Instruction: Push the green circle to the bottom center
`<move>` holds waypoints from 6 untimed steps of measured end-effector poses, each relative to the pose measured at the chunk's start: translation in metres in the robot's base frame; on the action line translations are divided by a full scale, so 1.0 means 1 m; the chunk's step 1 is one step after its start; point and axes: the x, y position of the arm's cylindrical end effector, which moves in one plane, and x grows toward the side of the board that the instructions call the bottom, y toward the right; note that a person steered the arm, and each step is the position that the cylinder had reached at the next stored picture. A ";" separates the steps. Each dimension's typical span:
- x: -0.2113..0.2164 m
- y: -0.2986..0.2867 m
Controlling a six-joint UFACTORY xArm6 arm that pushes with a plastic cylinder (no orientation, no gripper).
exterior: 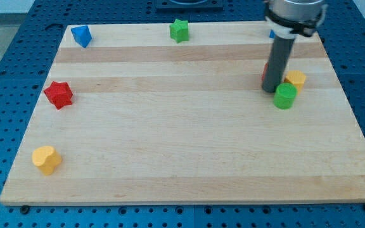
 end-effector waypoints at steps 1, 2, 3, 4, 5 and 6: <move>0.017 0.011; 0.021 0.010; 0.019 -0.024; 0.046 -0.061; 0.084 -0.065; 0.114 -0.053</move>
